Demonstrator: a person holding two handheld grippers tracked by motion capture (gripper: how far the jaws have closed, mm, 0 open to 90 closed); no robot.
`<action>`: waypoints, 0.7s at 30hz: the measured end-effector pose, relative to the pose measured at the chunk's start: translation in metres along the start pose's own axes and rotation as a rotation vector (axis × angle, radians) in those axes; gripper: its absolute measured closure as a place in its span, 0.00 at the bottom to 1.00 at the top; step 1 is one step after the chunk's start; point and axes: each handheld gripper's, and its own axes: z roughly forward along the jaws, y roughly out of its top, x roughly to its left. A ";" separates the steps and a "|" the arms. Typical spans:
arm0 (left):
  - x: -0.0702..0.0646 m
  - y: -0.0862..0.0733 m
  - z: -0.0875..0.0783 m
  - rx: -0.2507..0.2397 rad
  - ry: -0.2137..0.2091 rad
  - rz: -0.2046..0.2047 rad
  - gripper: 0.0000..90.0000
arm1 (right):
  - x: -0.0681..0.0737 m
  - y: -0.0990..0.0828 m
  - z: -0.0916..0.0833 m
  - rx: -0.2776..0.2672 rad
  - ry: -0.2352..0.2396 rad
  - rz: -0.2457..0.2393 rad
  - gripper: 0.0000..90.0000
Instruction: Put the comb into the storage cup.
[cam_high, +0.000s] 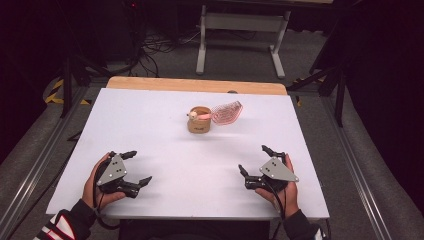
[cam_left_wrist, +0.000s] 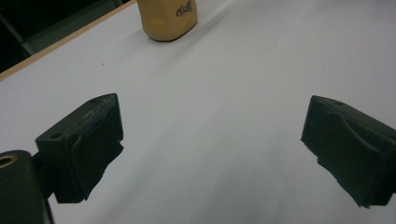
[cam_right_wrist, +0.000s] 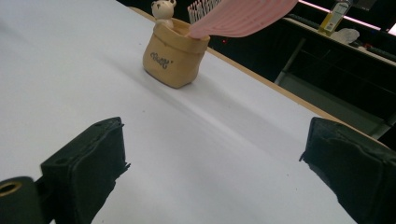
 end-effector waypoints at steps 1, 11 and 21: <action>0.000 0.000 0.000 0.000 0.001 0.000 0.07 | 0.000 -0.002 0.000 0.005 -0.002 -0.002 0.06; 0.002 0.000 0.001 -0.003 -0.002 -0.012 0.07 | -0.004 -0.015 -0.009 0.050 -0.001 -0.001 0.06; 0.002 0.000 0.004 0.005 0.003 -0.015 0.07 | -0.006 -0.016 -0.008 0.040 0.002 0.008 0.06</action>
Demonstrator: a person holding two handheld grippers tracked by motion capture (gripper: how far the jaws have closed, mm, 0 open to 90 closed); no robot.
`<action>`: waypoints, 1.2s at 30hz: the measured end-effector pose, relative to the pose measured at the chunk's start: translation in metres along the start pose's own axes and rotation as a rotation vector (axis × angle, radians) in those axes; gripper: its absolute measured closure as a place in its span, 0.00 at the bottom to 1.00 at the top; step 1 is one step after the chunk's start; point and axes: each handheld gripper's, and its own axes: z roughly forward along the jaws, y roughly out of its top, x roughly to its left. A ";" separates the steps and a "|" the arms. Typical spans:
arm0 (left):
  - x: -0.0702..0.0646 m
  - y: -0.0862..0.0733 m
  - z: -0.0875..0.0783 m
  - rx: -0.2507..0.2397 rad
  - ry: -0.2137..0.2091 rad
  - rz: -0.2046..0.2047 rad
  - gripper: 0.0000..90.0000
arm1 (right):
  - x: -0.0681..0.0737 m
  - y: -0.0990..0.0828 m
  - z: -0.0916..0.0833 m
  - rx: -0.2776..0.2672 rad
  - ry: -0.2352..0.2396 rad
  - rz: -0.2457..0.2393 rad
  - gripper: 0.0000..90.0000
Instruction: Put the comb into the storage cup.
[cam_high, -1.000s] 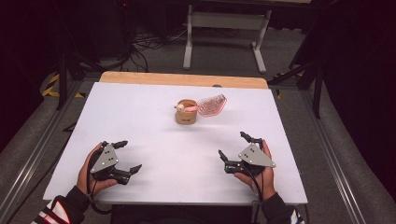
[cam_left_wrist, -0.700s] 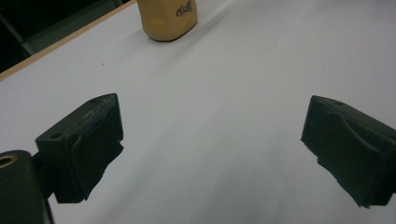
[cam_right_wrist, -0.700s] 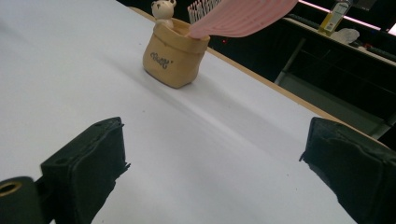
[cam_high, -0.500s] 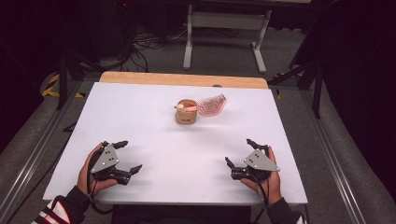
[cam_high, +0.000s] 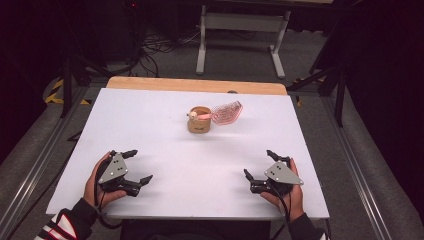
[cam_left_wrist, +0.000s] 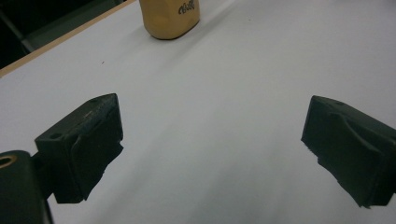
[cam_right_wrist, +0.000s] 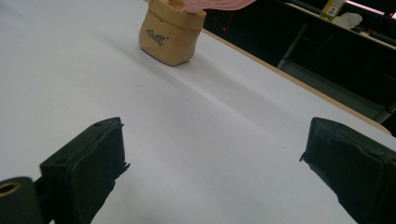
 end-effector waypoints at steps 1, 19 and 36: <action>0.000 0.000 0.000 0.003 0.001 0.001 0.07 | 0.000 0.000 0.000 0.000 0.000 0.000 0.06; -0.002 0.000 -0.002 -0.008 -0.009 0.010 0.07 | 0.004 0.003 -0.001 0.003 -0.011 0.003 0.06; 0.000 0.001 0.000 -0.004 -0.008 0.007 0.07 | 0.002 0.002 -0.001 0.004 -0.014 0.017 0.06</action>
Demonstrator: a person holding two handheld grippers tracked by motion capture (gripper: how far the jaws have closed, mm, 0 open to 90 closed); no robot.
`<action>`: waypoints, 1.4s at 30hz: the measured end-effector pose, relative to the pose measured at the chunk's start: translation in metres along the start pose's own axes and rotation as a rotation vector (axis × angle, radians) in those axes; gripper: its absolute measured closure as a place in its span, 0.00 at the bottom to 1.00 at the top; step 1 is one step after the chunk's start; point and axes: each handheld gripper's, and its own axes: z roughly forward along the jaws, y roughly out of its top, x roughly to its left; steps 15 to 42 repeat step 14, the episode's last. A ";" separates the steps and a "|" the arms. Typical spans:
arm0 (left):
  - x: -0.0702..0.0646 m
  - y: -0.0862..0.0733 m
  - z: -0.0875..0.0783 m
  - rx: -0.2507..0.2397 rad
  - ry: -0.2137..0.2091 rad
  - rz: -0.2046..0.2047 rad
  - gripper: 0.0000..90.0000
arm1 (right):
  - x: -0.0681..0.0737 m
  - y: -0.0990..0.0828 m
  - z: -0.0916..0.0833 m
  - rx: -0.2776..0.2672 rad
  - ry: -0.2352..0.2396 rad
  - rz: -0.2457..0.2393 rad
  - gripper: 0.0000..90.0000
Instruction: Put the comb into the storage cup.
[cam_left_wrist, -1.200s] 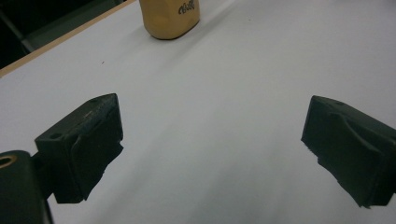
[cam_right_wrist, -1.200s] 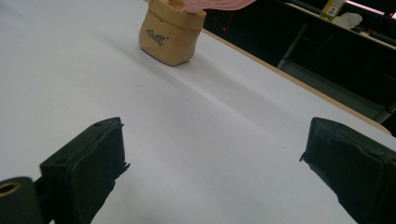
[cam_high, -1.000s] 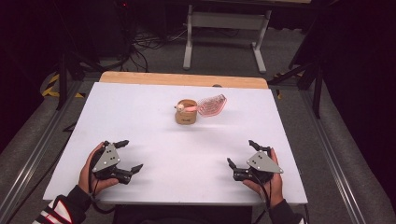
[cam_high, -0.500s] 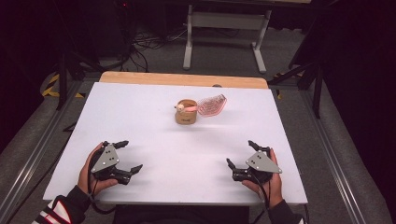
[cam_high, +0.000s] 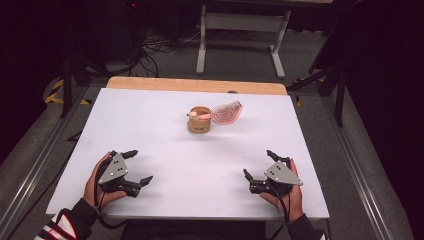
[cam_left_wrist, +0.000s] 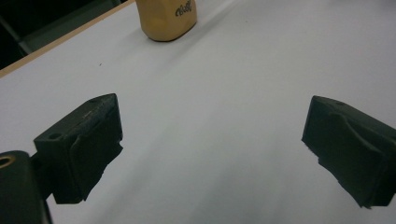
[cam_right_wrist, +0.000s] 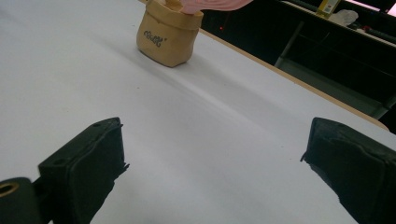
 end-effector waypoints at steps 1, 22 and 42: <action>0.000 0.000 0.000 -0.001 -0.001 -0.002 0.07 | 0.000 0.000 0.000 -0.001 -0.003 0.000 0.06; 0.006 -0.001 0.001 -0.008 -0.009 -0.035 0.07 | -0.002 -0.002 0.003 0.011 -0.021 0.020 0.06; 0.006 -0.001 0.001 -0.008 -0.009 -0.035 0.07 | -0.002 -0.002 0.003 0.011 -0.021 0.020 0.06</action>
